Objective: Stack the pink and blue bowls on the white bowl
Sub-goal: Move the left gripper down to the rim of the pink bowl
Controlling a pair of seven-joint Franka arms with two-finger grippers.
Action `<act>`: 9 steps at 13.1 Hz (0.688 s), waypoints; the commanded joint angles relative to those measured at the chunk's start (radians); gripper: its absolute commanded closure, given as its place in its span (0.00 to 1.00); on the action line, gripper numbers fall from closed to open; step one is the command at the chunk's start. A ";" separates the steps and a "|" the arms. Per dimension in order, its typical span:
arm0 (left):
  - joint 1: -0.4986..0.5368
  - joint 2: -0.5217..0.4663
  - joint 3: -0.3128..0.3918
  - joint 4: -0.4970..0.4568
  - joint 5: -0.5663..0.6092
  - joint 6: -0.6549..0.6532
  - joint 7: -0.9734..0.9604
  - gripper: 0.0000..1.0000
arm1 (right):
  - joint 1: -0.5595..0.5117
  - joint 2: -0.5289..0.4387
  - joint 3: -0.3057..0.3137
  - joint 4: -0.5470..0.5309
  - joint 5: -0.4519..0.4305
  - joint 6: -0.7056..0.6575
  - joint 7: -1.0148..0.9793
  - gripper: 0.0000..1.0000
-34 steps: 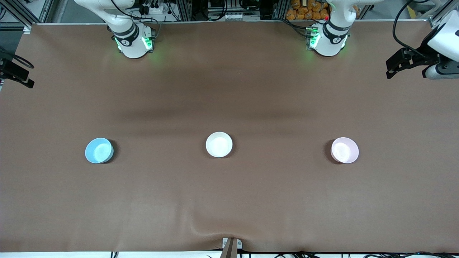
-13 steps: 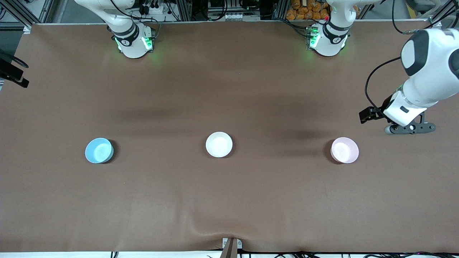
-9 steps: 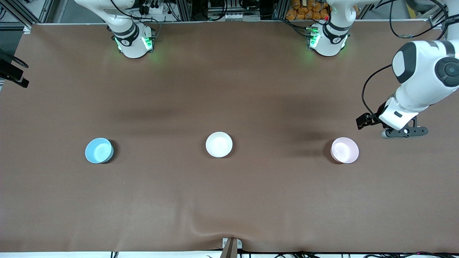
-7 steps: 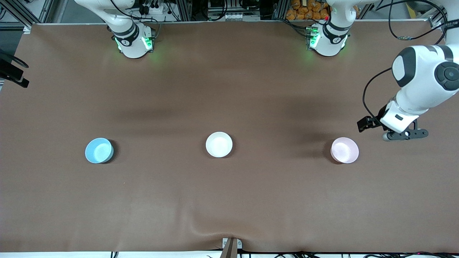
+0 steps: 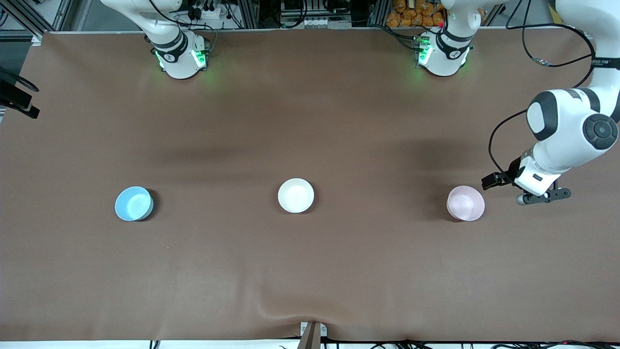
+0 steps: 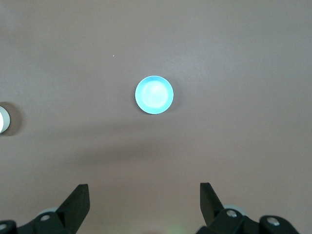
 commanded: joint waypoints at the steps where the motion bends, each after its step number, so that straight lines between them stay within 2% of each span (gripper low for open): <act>1: 0.015 0.025 -0.010 0.009 -0.036 0.022 0.019 0.00 | -0.017 0.007 0.013 0.018 -0.001 -0.012 -0.013 0.00; 5: 0.030 0.065 -0.010 0.010 -0.038 0.069 0.019 0.00 | -0.017 0.007 0.013 0.018 0.001 -0.011 -0.013 0.00; 9: 0.032 0.135 -0.010 0.058 -0.038 0.097 0.019 0.00 | -0.018 0.007 0.013 0.018 0.001 -0.011 -0.013 0.00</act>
